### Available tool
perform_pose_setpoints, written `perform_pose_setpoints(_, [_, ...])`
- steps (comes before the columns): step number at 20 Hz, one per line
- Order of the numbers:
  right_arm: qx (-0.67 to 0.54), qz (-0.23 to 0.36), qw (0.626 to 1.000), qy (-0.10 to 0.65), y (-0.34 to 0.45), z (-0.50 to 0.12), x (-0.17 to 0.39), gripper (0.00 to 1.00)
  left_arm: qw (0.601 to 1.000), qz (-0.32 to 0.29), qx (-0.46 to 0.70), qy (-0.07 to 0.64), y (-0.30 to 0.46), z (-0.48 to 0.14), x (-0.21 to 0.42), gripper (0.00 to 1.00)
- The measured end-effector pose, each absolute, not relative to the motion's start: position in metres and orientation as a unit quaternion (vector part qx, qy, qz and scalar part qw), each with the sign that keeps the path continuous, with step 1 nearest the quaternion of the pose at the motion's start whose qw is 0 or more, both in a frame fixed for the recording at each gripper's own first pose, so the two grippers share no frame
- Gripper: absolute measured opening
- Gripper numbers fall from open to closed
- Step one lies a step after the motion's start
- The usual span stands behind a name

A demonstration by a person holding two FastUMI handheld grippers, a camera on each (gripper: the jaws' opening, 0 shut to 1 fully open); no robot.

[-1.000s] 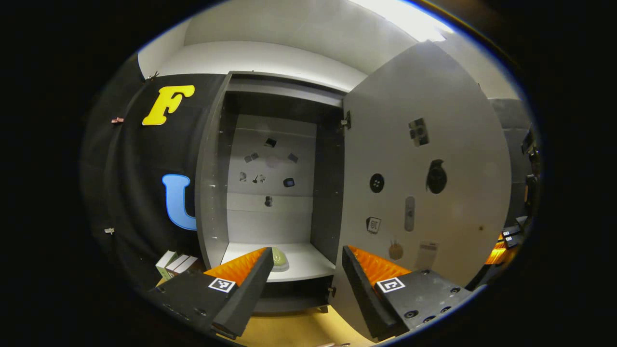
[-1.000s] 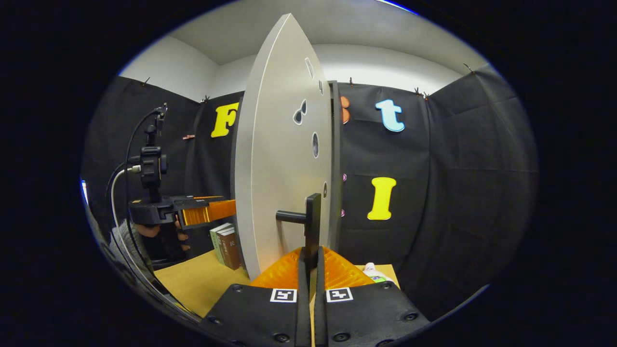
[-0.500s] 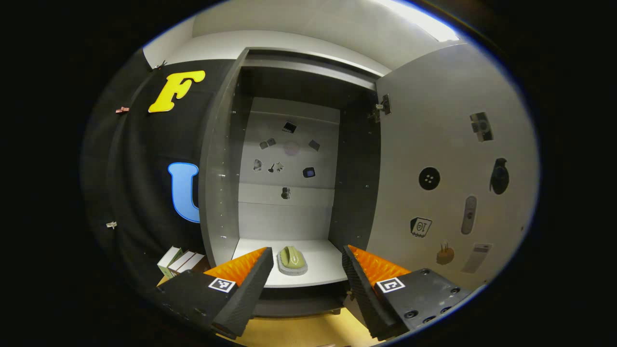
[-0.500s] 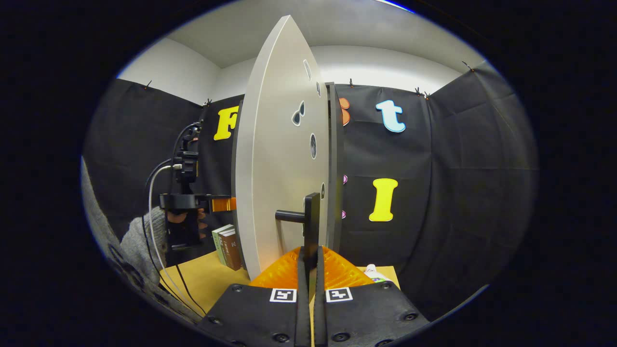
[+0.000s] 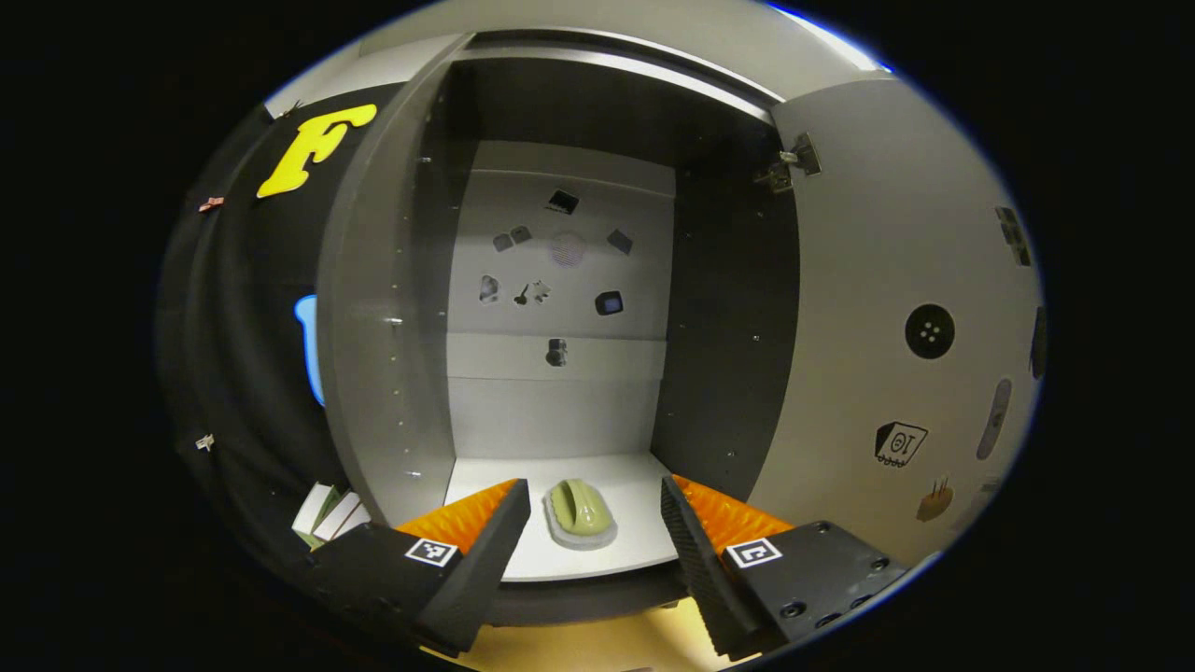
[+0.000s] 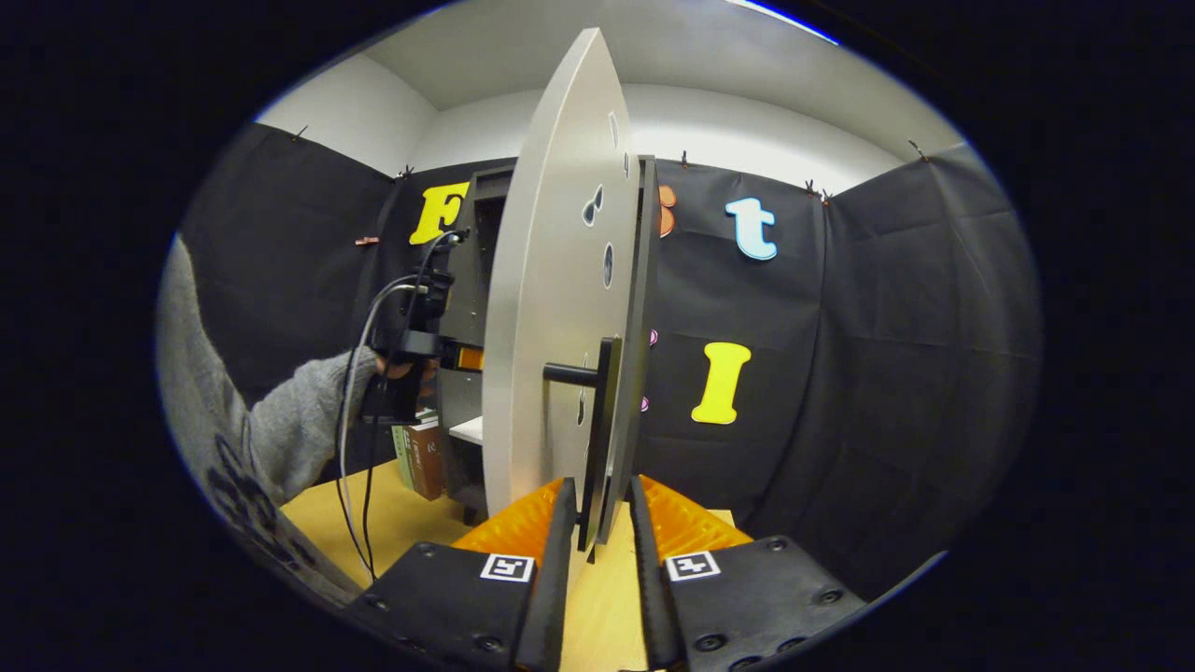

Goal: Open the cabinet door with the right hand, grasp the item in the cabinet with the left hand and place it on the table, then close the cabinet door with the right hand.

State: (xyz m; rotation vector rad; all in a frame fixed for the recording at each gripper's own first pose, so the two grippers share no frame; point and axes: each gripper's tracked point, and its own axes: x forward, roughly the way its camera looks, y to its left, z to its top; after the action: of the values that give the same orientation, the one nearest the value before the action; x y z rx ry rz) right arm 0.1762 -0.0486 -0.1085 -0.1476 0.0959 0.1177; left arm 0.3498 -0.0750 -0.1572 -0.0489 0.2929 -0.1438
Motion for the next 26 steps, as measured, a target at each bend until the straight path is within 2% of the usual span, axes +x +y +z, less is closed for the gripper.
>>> perform_pose_setpoints(1, [-0.073, 0.057, 0.995, 0.045, -0.051, -0.108, 0.174, 0.45, 0.985, -0.075, -0.023, 0.157, -0.077, -0.164, 0.357, 0.89])
perform_pose_setpoints(2, [-0.075, 0.05, 0.995, 0.043, -0.056, -0.108, 0.172, 0.62, 0.982, -0.078, -0.026, 0.171, -0.079, -0.171, 0.365, 0.89])
perform_pose_setpoints(7, [-0.08, 0.009, 0.996, 0.029, -0.087, -0.108, 0.155, 0.76, 0.963, -0.089, -0.068, 0.245, -0.08, -0.207, 0.405, 0.88])
perform_pose_setpoints(8, [-0.079, 0.001, 0.997, 0.026, -0.093, -0.107, 0.152, 0.94, 0.96, -0.089, -0.069, 0.255, -0.079, -0.212, 0.413, 0.88])
perform_pose_setpoints(11, [-0.084, -0.038, 0.995, 0.032, -0.123, -0.112, 0.153, 0.97, 0.946, -0.109, -0.074, 0.297, -0.087, -0.23, 0.436, 0.87])
perform_pose_setpoints(14, [-0.092, -0.078, 0.992, 0.034, -0.15, -0.113, 0.155, 0.98, 0.933, -0.103, -0.049, 0.341, -0.087, -0.255, 0.455, 0.85])
perform_pose_setpoints(16, [-0.087, -0.081, 0.993, 0.027, -0.155, -0.11, 0.157, 0.97, 0.93, -0.087, -0.017, 0.356, -0.078, -0.271, 0.471, 0.82])
perform_pose_setpoints(17, [-0.083, -0.082, 0.993, 0.025, -0.157, -0.11, 0.158, 0.94, 0.927, -0.084, -0.014, 0.364, -0.078, -0.278, 0.474, 0.8])
perform_pose_setpoints(18, [-0.083, -0.086, 0.993, 0.024, -0.161, -0.11, 0.157, 0.97, 0.923, -0.084, -0.021, 0.375, -0.08, -0.286, 0.476, 0.79])
perform_pose_setpoints(20, [-0.082, -0.098, 0.991, 0.03, -0.172, -0.113, 0.155, 0.97, 0.918, -0.08, -0.04, 0.386, -0.081, -0.295, 0.484, 0.71])
perform_pose_setpoints(24, [-0.074, -0.113, 0.99, 0.036, -0.188, -0.118, 0.155, 0.97, 0.909, -0.066, -0.038, 0.41, -0.077, -0.315, 0.493, 0.64])
perform_pose_setpoints(25, [-0.072, -0.114, 0.99, 0.038, -0.191, -0.119, 0.156, 0.97, 0.912, -0.058, -0.033, 0.405, -0.073, -0.314, 0.497, 0.57])
perform_pose_setpoints(26, [-0.07, -0.114, 0.99, 0.041, -0.193, -0.12, 0.156, 0.97, 0.913, -0.049, -0.033, 0.404, -0.07, -0.315, 0.498, 0.53])
